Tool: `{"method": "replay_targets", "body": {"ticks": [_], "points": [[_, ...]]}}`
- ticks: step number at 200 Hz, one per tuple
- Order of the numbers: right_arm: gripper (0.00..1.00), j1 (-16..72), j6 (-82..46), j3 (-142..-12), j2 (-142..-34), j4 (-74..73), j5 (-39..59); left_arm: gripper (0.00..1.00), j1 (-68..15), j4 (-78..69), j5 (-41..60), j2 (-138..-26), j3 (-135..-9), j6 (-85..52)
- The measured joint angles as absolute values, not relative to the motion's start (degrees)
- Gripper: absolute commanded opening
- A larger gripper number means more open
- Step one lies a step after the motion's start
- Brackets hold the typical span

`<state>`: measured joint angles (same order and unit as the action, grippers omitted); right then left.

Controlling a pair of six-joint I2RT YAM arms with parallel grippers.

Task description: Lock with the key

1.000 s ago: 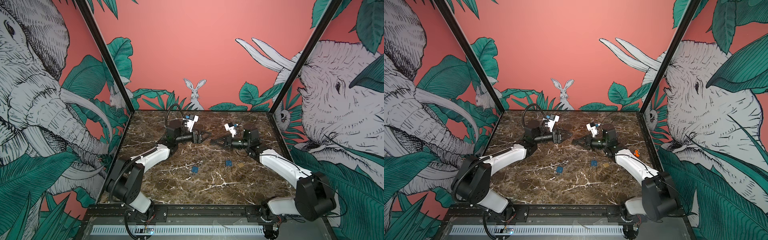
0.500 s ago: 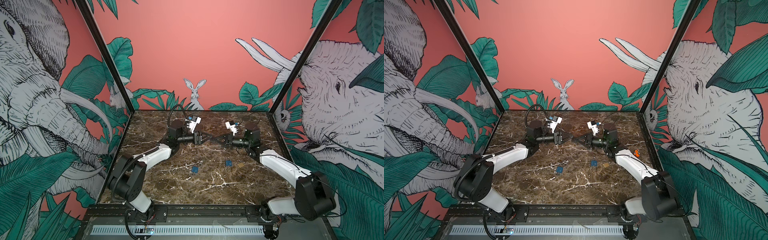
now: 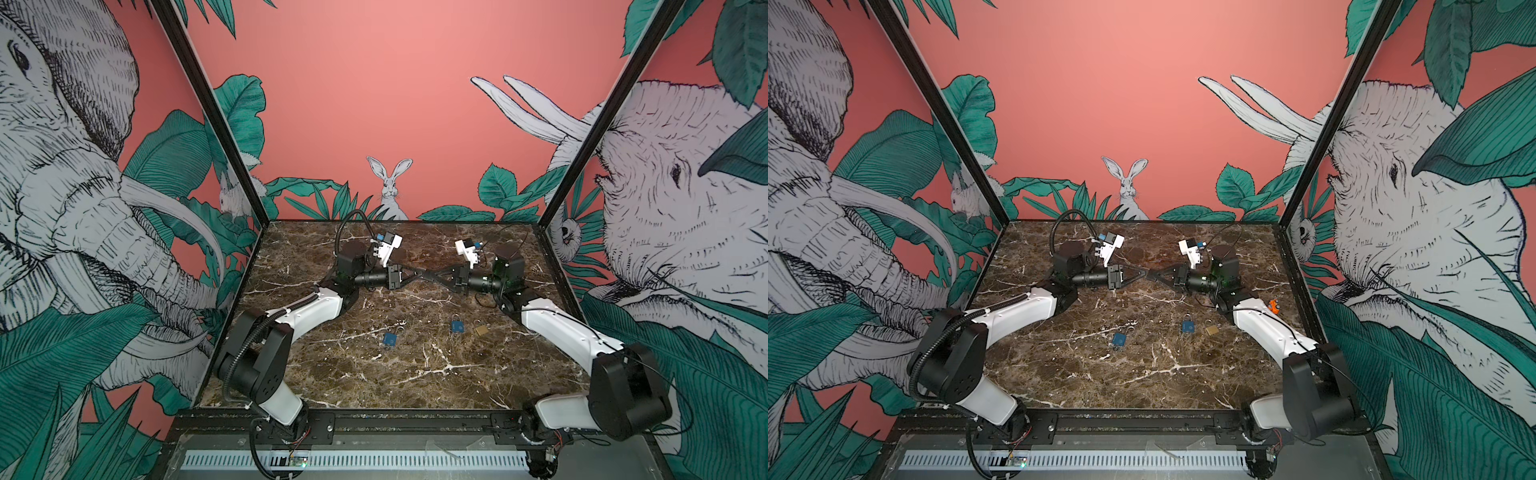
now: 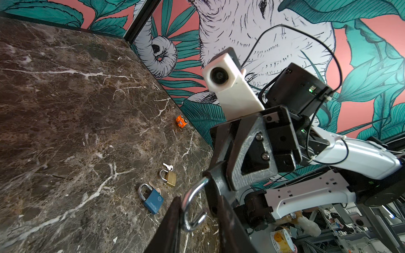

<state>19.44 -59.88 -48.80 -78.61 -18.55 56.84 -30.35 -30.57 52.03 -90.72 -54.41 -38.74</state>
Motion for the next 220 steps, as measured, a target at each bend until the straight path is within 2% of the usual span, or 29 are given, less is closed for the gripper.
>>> {"method": "replay_targets", "body": {"ticks": [20, 66, 116, 220], "points": [[0.00, 19.44, -57.89, -48.80, -78.59, -17.54, 56.84, 0.23, -30.35, -30.57, 52.05, -90.59, -54.13, -39.07], [0.00, 19.38, -51.13, -48.80, -77.10, -14.76, 56.77, 0.18, -30.35, -30.57, 51.92, -89.69, -53.30, -39.64], [0.00, 19.14, -44.75, -48.80, -76.03, -12.58, 56.80, 0.00, -30.37, -30.30, 52.45, -89.01, -53.19, -40.42], [0.00, 19.07, -38.28, -47.55, -73.65, -11.38, 55.57, 0.00, -31.44, -36.75, 52.88, -88.88, -50.50, -46.68]]}}
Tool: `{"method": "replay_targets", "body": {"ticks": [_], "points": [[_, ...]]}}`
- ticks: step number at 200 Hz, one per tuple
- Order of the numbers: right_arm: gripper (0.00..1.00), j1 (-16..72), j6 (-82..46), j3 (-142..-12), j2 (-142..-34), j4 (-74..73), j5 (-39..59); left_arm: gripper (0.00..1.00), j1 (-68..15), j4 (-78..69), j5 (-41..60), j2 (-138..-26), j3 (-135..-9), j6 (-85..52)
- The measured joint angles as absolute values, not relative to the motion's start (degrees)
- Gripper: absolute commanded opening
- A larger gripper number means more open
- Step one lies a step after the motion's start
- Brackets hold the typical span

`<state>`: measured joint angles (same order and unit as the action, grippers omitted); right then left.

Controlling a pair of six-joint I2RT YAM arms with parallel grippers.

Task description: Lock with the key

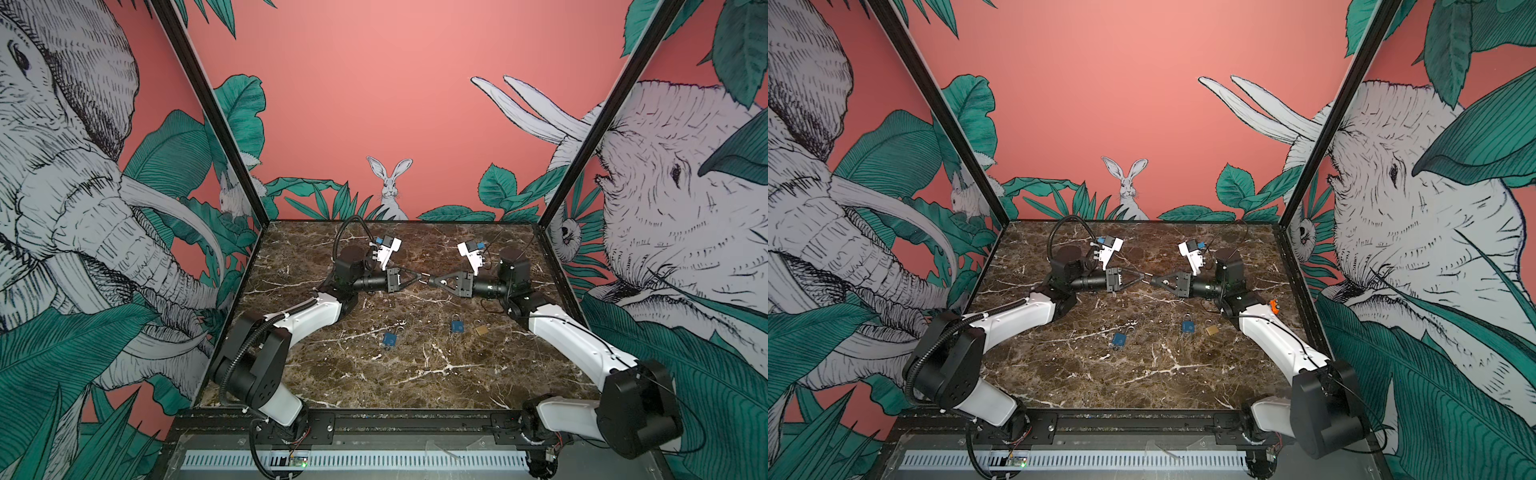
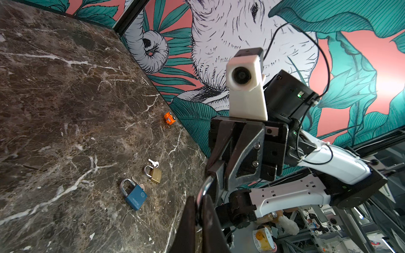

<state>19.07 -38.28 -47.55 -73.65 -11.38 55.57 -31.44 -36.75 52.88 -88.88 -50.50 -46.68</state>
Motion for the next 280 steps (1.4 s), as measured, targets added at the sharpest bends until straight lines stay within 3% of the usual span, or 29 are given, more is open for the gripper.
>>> {"method": "replay_targets", "body": {"ticks": [116, 280], "points": [[0.00, 18.15, -45.87, -47.20, -76.88, -26.15, 62.78, 0.00, -33.08, -42.02, 48.31, -84.07, -46.83, -47.90], [0.00, 20.86, -49.54, -46.33, -81.89, -35.00, 56.90, 0.00, -33.65, -46.65, 41.17, -86.96, -45.98, -51.27]]}}
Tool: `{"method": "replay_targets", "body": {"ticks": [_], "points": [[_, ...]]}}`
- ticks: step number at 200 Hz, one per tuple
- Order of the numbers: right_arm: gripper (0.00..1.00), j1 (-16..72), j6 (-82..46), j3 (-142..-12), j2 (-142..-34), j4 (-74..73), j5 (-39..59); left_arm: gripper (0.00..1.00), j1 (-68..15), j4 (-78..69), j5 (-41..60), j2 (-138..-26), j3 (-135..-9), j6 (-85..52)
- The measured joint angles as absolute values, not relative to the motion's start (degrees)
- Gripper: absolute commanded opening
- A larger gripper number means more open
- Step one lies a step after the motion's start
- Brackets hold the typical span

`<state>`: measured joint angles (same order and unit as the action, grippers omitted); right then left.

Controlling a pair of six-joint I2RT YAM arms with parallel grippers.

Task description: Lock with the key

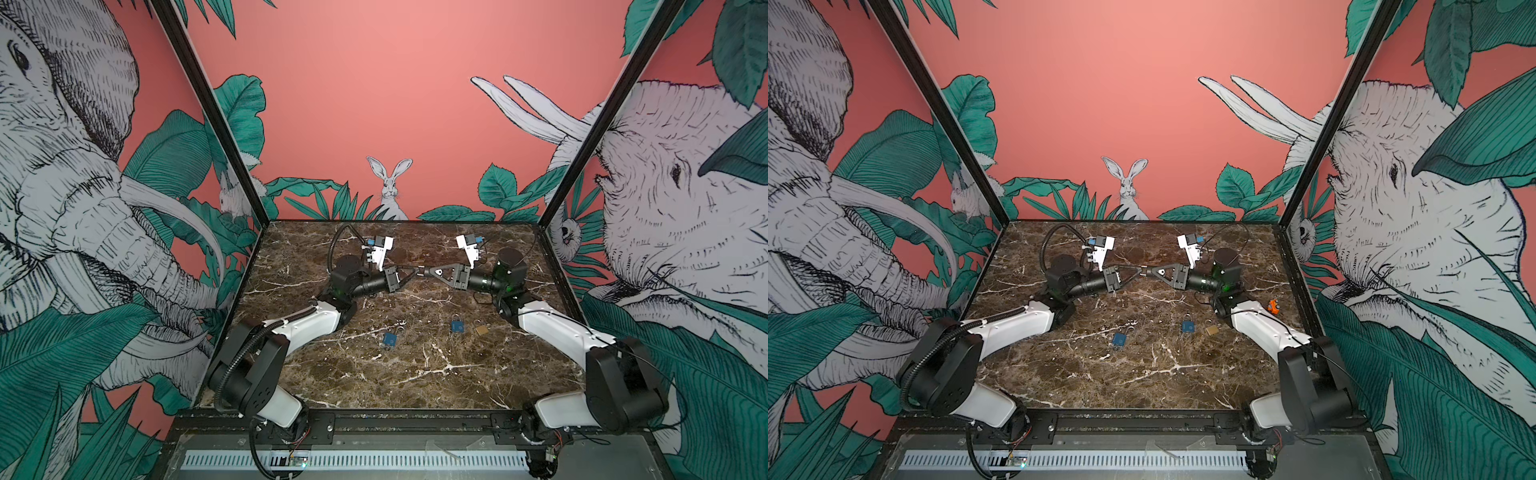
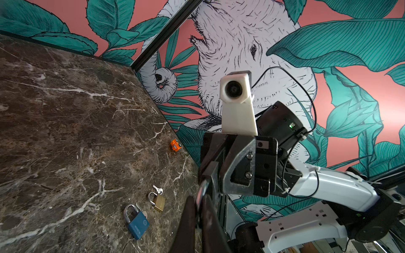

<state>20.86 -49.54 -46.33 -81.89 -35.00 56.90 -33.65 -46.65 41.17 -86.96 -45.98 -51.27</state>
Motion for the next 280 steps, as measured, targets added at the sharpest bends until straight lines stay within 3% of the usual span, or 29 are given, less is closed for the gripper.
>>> {"method": "replay_targets", "body": {"ticks": [112, 115, 125, 131, 145, 159, 202, 280], "points": [[0.00, 21.91, -50.98, -45.34, -85.01, -36.73, 52.18, 0.00, -33.65, -44.16, 37.23, -89.14, -46.13, -50.33], [0.00, 21.91, -50.39, -45.30, -84.55, -35.66, 52.01, 0.03, -33.65, -43.97, 37.50, -89.14, -46.15, -50.19], [0.00, 21.91, -49.23, -45.25, -83.20, -32.38, 51.57, 0.32, -33.58, -42.83, 38.57, -89.14, -46.48, -49.69], [0.00, 21.96, -48.34, -45.25, -82.30, -30.57, 51.27, 0.44, -33.56, -42.15, 39.66, -89.25, -46.83, -48.93], [0.00, 22.87, -46.48, -45.25, -80.55, -26.13, 50.17, 0.59, -34.30, -40.62, 43.27, -89.34, -48.34, -47.51], [0.00, 23.33, -45.41, -45.01, -79.15, -22.96, 49.74, 0.65, -35.33, -37.85, 45.32, -88.95, -49.84, -44.77], [0.00, 20.49, -42.59, -43.70, -74.65, -16.36, 51.94, 0.68, -35.83, -29.65, 45.78, -85.82, -50.54, -36.91], [0.00, 18.28, -36.10, -43.77, -74.28, -6.35, 57.95, 0.67, -35.07, -34.06, 53.25, -86.50, -51.62, -36.25]]}}
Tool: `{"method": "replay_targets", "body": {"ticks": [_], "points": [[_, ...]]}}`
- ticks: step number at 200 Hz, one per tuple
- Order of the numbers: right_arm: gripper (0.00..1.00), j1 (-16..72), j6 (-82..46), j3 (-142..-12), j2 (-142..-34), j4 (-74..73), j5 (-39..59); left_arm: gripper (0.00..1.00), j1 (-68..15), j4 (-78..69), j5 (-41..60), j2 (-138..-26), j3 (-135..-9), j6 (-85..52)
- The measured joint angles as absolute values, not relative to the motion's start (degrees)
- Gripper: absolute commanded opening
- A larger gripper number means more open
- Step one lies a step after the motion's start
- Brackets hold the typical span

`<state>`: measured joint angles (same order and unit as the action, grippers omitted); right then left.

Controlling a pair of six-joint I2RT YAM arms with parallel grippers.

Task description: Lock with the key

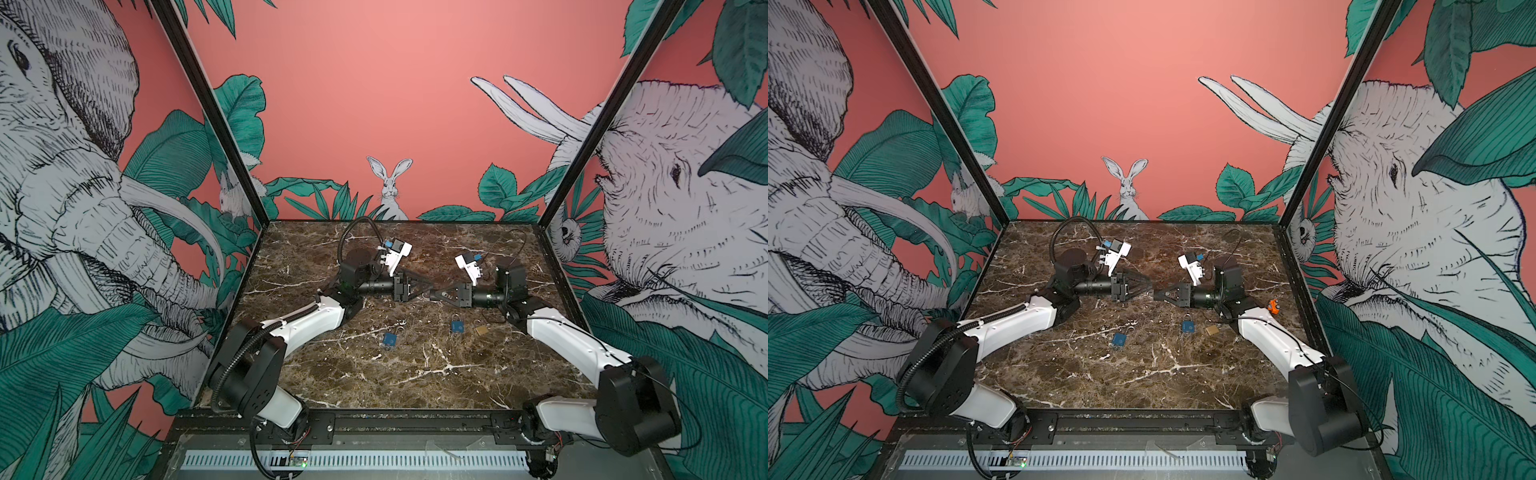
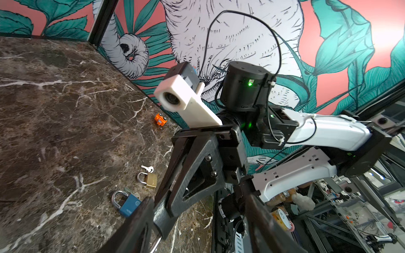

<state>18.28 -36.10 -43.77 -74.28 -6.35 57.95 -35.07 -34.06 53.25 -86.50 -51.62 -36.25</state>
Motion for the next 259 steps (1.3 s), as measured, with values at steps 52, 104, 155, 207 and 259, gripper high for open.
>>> {"method": "replay_targets", "body": {"ticks": [52, 104, 155, 207, 259], "points": [[0.00, 18.26, -35.44, -43.77, -72.25, -5.30, 58.39, 0.67, -35.05, -34.06, 53.30, -86.65, -51.59, -36.18], [0.00, 18.09, -34.15, -43.90, -68.07, -5.17, 59.37, 0.68, -35.05, -35.42, 53.78, -88.62, -51.00, -37.52], [0.00, 17.93, -33.98, -45.41, -68.69, -5.21, 60.20, 0.39, -35.16, -39.97, 56.73, -90.70, -50.83, -41.95], [0.00, 17.74, -33.15, -45.91, -68.79, -4.89, 60.66, 0.25, -36.27, -49.58, 58.81, -93.78, -50.33, -49.50], [0.00, 17.56, -32.75, -46.28, -68.84, -4.86, 61.10, 0.24, -36.88, -51.92, 59.02, -94.19, -49.76, -51.94]]}}
